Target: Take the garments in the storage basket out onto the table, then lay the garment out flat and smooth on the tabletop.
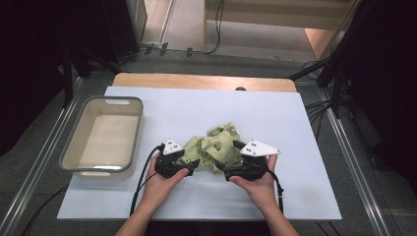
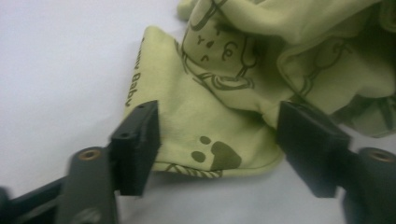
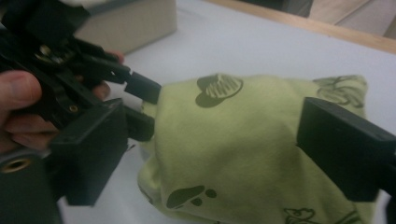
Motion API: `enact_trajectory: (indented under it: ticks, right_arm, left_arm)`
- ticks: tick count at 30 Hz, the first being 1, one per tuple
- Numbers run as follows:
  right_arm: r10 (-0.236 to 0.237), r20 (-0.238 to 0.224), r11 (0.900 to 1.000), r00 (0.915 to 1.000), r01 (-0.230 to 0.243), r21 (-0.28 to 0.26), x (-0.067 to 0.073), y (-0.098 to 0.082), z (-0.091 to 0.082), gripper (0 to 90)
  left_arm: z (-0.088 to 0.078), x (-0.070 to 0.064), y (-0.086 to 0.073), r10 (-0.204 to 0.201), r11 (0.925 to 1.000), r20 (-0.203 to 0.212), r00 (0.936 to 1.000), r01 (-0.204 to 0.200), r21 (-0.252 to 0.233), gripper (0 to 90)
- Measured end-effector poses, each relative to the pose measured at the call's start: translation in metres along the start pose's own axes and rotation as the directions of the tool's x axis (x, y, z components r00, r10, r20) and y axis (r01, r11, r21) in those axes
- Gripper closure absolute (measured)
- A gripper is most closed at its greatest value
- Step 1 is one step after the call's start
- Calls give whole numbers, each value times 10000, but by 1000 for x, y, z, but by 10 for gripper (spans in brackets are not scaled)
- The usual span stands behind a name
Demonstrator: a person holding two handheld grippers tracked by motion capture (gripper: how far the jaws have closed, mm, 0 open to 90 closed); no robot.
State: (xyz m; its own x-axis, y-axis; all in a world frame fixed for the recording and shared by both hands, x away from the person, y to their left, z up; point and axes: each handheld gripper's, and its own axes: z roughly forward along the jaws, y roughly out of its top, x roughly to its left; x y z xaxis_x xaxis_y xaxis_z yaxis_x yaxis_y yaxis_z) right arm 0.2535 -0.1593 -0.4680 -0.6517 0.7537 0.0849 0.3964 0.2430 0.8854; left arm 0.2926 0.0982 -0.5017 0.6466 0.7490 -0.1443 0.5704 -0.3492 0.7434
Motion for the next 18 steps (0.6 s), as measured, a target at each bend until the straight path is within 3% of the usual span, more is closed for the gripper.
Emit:
enact_trajectory:
  ticks: [1,3,5,6,7,8,11,13,15,18]
  right_arm:
    - [-229,570,9986,9981,201,480,5,-3,5,231]
    - [-274,678,9977,9973,231,633,5,-5,7,284]
    - [-297,595,9974,9978,257,667,4,-8,7,477]
    - [-222,444,9971,9988,189,735,-1,-9,6,647]
    - [-222,444,9971,9988,189,735,-1,-9,6,647]
    - [54,265,9980,9996,-71,634,-8,-10,2,755]
    - [103,335,9989,9994,-119,462,-14,-10,-6,812]
    - [71,363,9994,9993,-83,331,-16,-9,-10,816]
    - [188,538,9998,9984,-183,-105,-23,-5,-25,818]
    - [322,620,9983,9976,-292,-501,-31,1,-39,818]
  left_arm:
    - [1,-2,-1,189,9997,-234,9995,-186,126,475]
    - [1,-2,-1,207,9996,-210,9996,-203,207,518]
    - [2,-3,-1,286,9992,-369,9989,-275,299,623]
    - [2,-1,-2,318,9986,-56,9995,-316,431,767]
    - [2,-1,-2,318,9986,-56,9995,-316,431,821]
    - [5,-2,-3,409,9966,65,9991,-412,714,868]
    - [5,-7,-3,879,9941,2,9961,-878,645,900]
    - [5,-7,-3,883,9943,41,9961,-884,603,900]
    - [0,-8,-3,925,9955,195,9955,-928,186,900]
    - [-3,-8,-2,1004,9949,242,9947,-1005,24,900]
